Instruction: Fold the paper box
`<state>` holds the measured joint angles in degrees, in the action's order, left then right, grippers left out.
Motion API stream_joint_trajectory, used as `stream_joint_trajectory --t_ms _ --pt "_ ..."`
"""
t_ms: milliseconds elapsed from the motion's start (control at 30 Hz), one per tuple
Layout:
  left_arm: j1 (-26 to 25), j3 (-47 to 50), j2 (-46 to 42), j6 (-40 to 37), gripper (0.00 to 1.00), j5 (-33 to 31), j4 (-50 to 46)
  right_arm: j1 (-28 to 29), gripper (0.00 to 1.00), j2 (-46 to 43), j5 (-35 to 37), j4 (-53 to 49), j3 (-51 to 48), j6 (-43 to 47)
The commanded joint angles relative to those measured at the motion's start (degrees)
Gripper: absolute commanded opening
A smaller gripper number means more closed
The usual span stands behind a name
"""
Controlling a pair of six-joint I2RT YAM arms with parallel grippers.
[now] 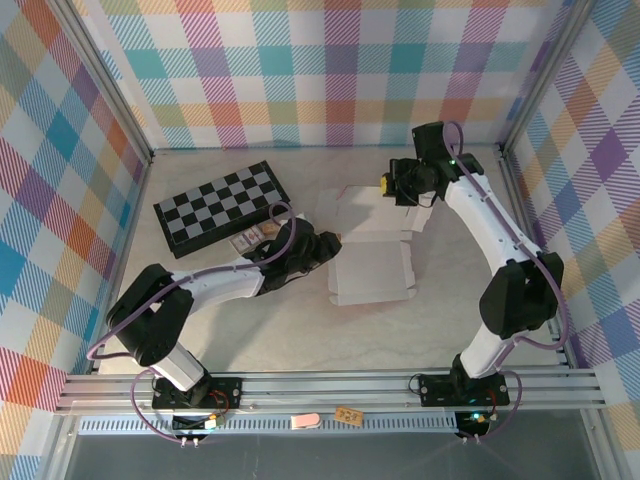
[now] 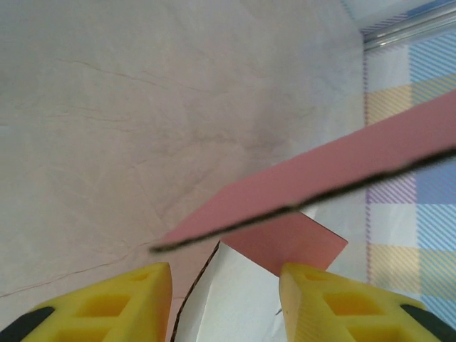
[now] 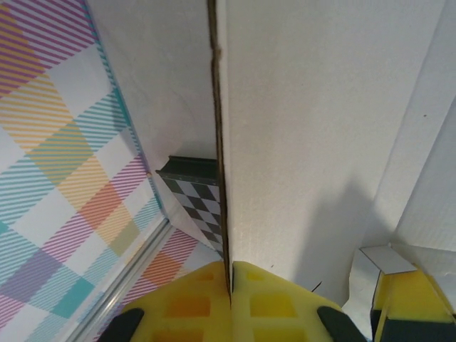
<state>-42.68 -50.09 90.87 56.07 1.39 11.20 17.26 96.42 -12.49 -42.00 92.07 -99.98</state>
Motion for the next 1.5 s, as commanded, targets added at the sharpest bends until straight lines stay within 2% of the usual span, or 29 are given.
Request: stream_joint_trajectory --t_ms 0,233,367,533,633,767,1000,1100,1233,1467 --pt "-0.1 -0.6 -5.2 -0.2 0.48 -1.1 -6.6 1.1 0.0 -1.7 0.0 4.8 -3.6 5.2" --pt "1.0 2.1 -14.1 -0.7 0.55 2.4 -15.6 3.0 0.0 1.2 2.0 14.9 -3.5 15.0" --pt "2.3 6.0 -20.5 -0.3 0.55 0.0 -18.6 3.7 0.0 2.7 1.3 19.6 -4.5 17.0" --pt "7.0 6.8 -25.8 -2.3 0.53 -1.1 -20.6 4.6 0.0 4.6 -1.0 26.6 -7.7 19.8" --pt "10.6 7.2 -26.4 -3.6 0.51 1.7 -20.6 4.8 0.0 3.9 -2.2 33.5 -13.0 22.2" --pt "13.0 7.8 -26.0 -5.3 0.47 3.7 -20.2 4.5 0.0 3.6 -7.2 49.1 -22.8 23.1" --pt "13.4 9.7 -23.5 -7.5 0.43 5.4 -16.1 3.6 0.0 2.8 -11.9 65.5 -33.3 22.2" --pt "13.4 10.3 -22.5 -8.3 0.41 5.7 -14.6 3.1 0.0 1.6 -13.6 69.5 -36.9 21.9" --pt "13.4 10.5 -21.2 -8.4 0.4 5.9 -13.6 2.8 0.0 1.3 -15.2 74.3 -37.9 20.1" --pt "13.7 9.0 -21.1 -9.7 0.4 4.9 -15.3 3.0 0.0 5.3 -15.2 80.2 -30.2 16.7"
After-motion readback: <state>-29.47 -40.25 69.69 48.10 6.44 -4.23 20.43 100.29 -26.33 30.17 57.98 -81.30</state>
